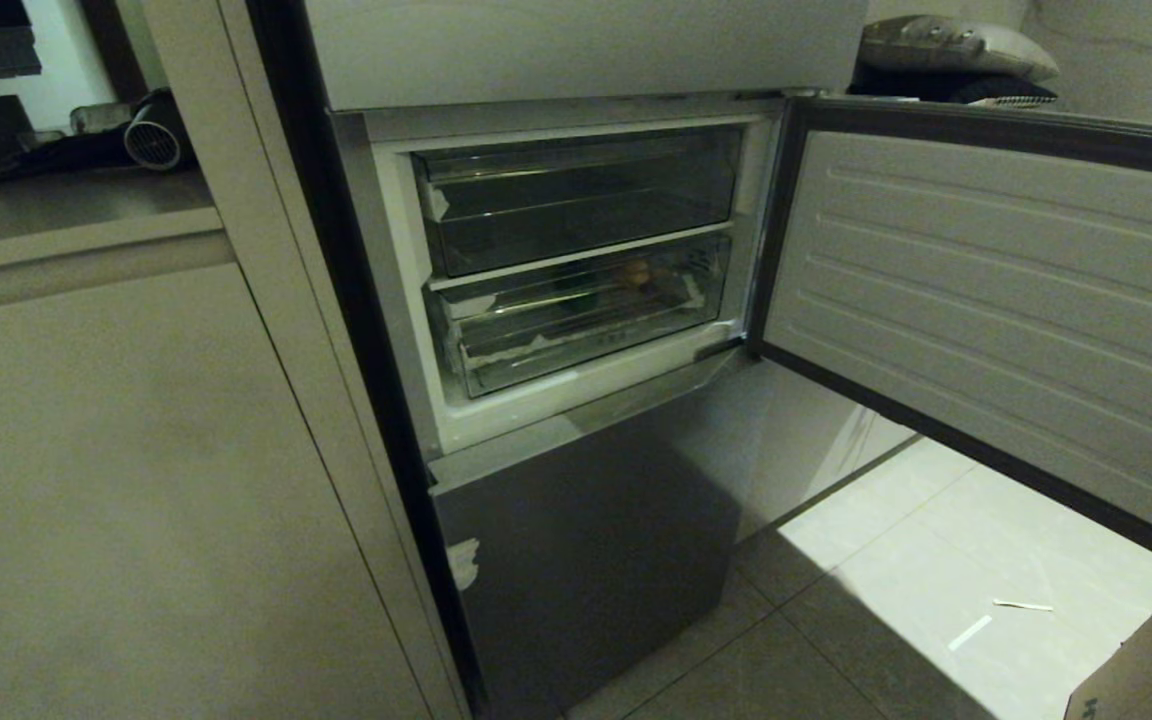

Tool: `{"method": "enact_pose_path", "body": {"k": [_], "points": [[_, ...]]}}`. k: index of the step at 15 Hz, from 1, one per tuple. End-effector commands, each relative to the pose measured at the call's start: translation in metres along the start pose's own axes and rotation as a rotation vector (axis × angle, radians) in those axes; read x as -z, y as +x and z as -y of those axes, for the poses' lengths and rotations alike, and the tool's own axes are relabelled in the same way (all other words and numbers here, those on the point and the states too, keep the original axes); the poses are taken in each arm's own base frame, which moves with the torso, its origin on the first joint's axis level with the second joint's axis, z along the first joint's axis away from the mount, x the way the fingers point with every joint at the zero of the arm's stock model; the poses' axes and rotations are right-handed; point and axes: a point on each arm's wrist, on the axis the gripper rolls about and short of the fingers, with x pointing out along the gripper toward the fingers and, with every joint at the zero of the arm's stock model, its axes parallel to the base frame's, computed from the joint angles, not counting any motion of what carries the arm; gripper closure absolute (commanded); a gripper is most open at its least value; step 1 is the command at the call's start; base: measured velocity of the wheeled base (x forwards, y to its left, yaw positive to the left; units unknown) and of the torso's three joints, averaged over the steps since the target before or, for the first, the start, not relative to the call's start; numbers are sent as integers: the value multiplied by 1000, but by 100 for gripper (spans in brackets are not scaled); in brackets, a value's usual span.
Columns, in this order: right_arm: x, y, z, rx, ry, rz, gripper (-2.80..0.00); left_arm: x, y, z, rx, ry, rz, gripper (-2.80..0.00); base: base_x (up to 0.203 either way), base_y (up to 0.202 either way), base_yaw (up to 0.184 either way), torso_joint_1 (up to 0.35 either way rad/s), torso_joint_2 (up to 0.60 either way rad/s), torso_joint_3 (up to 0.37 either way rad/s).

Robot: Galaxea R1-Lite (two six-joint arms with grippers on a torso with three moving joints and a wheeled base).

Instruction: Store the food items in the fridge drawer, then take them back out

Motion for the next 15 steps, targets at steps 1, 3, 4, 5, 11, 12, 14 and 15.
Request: {"method": "enact_pose_path", "body": {"k": [1,3,4,5,11,12,14,15], "points": [[-7,-14,-1,63,-26,51,0,0,0,0,0,0,-2,0,0,0,0,0,0,0],[-8,-11,9,142,-24,77,0,0,0,0,0,0,-1,0,0,0,0,0,0,0],[-8,-6,15,152,-20,75,0,0,0,0,0,0,-1,0,0,0,0,0,0,0],[-8,2,24,160,-12,69,0,0,0,0,0,0,-2,0,0,0,0,0,0,0],[-12,44,61,137,3,53,0,0,0,0,0,0,-1,0,0,0,0,0,0,0],[-11,52,65,126,4,49,0,0,0,0,0,0,-1,0,0,0,0,0,0,0],[-8,64,65,98,5,39,0,0,0,0,0,0,-1,0,0,0,0,0,0,0],[-3,72,65,80,15,23,0,0,0,0,0,0,-1,0,0,0,0,0,0,0]]}}
